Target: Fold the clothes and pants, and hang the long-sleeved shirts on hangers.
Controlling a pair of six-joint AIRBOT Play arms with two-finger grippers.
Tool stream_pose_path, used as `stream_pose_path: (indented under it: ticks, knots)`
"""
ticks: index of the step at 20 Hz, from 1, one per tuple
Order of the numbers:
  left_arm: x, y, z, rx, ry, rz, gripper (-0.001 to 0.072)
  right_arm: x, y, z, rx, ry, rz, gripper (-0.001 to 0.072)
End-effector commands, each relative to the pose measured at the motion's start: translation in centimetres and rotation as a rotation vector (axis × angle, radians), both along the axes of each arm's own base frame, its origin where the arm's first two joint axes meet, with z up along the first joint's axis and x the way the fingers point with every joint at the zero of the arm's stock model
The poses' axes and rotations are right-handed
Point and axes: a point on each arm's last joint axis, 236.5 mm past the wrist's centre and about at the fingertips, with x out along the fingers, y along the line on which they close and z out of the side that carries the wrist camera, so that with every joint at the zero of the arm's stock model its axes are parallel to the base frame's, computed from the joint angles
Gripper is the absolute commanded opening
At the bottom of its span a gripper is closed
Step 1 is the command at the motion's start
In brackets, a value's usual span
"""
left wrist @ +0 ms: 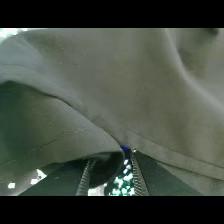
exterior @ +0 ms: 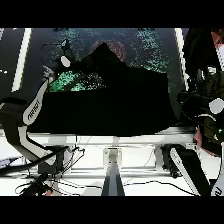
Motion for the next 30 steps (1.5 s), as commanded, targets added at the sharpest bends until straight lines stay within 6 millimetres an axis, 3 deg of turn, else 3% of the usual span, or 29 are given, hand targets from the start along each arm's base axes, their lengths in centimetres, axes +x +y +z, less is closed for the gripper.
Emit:
stream_pose_path:
  ticks: [1, 2, 4, 6, 10, 13, 15, 16, 18, 23, 26, 30]
  knots:
    - [0.1, -0.8, -1.2, 0.009, -0.006, -0.004, 0.0203, 0.5, 0.0, 0.4, 0.000, -0.029, -0.003, 0.0487]
    - [0.3, -0.8, -1.2, 0.010, -0.013, -0.001, 0.0042, 0.5, -0.1, 0.4, -0.001, -0.028, -0.003, 0.0487]
    - [0.8, -0.5, -0.1, 0.007, -0.040, 0.007, 0.0015, 0.5, -0.1, 0.4, -0.002, -0.029, -0.003, 0.0487]
    - [1.6, 0.7, 2.7, 0.003, -0.091, 0.023, 0.0015, 0.7, -0.2, 0.5, -0.007, -0.037, -0.003, 0.0488]
    - [1.9, 5.7, 12.5, 0.071, -0.270, -0.012, 0.0014, 2.6, -0.8, 2.1, -0.035, -0.139, -0.008, 0.0486]
    - [1.2, 11.9, 21.5, 0.076, -0.420, 0.100, 0.0014, 5.1, -1.5, 4.5, -0.072, -0.285, -0.014, 0.0438]
    - [0.1, 15.9, 25.9, 0.090, -0.495, 0.174, 0.0014, 6.6, -2.1, 5.7, -0.105, -0.359, -0.014, 0.0438]
    - [-0.6, 17.3, 27.2, 0.095, -0.508, 0.196, 0.0015, 7.2, -2.2, 5.8, -0.106, -0.381, -0.016, 0.0438]
    - [-2.0, 19.0, 27.8, 0.106, -0.487, 0.206, 0.0015, 7.8, -2.2, 4.8, -0.093, -0.364, -0.020, 0.0438]
    - [-4.0, 23.1, 25.1, 0.140, -0.362, 0.214, 0.0014, 7.7, -2.2, -1.4, -0.014, -0.177, -0.072, 0.0440]
    - [-5.1, 26.8, 24.1, 0.251, -0.332, 0.213, 0.0014, 7.5, -2.0, -4.9, 0.036, -0.069, -0.110, 0.0448]
    - [-6.7, 31.7, 22.6, 0.427, -0.264, 0.237, 0.0014, 9.4, -2.8, -5.3, 0.073, -0.020, -0.142, 0.0448]
